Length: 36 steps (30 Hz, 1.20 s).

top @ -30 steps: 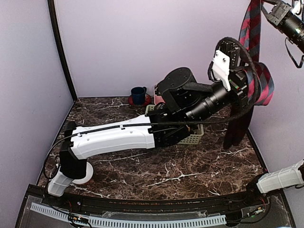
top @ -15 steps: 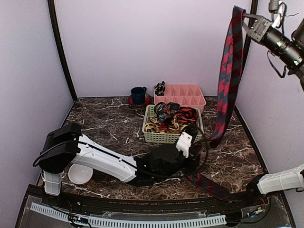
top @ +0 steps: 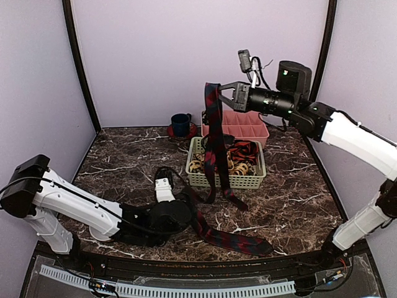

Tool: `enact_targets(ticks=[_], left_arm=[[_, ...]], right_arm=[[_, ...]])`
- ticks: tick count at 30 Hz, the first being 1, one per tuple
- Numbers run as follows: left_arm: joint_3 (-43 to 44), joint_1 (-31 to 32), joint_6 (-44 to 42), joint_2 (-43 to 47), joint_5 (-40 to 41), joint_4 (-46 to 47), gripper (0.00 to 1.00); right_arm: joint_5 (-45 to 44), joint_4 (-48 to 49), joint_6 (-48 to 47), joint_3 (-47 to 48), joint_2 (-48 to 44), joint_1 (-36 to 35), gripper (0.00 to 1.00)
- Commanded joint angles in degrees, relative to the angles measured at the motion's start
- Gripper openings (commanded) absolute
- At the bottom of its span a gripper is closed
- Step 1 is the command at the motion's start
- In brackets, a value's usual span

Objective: Roll the ties
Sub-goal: Put down the tie at the center of the board.

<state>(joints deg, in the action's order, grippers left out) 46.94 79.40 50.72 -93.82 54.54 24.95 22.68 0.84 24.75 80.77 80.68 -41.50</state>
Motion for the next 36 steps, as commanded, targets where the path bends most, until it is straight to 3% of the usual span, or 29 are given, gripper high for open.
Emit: enact_targets(ticks=[1,3,6,13,17,21,23,26,31,32,36], left_arm=[[-3.1,-0.3,37.2,4.6,5.3,-39.3,0.23],[-4.0,-0.2,43.0,5.8,3.3,-48.4,0.55],[-9.6,0.0,36.8,9.3,-2.0,-44.6,0.73],[-24.1,0.0,18.5,29.1,-9.6,-29.7,0.85],[-30.0,0.0,0.8,46.0,-9.2,-21.0,0.91],[-30.3,-2.5,-11.4,58.7,-6.8,-22.4,0.91],[-30.2,-7.1,-18.0,63.1,-11.9,-21.2,0.89],[-26.6,-17.1,-20.9,63.9,-19.8,-25.6,0.88],[-16.9,-25.8,-23.5,53.2,-28.0,-33.0,0.9],[-15.4,-26.7,-23.9,51.1,-29.3,-33.4,0.9],[-11.2,-30.5,-24.0,44.4,-32.9,-35.6,0.9]], right_arm=[[-1.1,7.0,-0.7,5.0,5.1,-5.6,0.0],[-2.7,6.3,-2.0,7.0,8.9,-7.9,0.0],[-4.4,5.1,-3.6,11.1,14.6,-10.6,0.0],[-9.7,0.5,-6.7,22.1,23.1,-13.7,0.0],[-9.3,-1.5,-7.0,26.2,25.1,-13.9,0.0],[-6.0,-1.3,-6.3,25.6,25.8,-14.1,0.0],[-3.8,0.7,-4.9,24.7,26.5,-14.4,0.0],[-0.7,1.9,-2.6,27.6,29.6,-15.5,0.0],[0.2,-4.4,-4.0,38.8,37.7,-18.7,0.03],[0.2,-6.3,-4.4,41.0,39.0,-19.1,0.08],[-3.2,-12.3,-5.4,37.8,37.9,-18.1,0.57]])
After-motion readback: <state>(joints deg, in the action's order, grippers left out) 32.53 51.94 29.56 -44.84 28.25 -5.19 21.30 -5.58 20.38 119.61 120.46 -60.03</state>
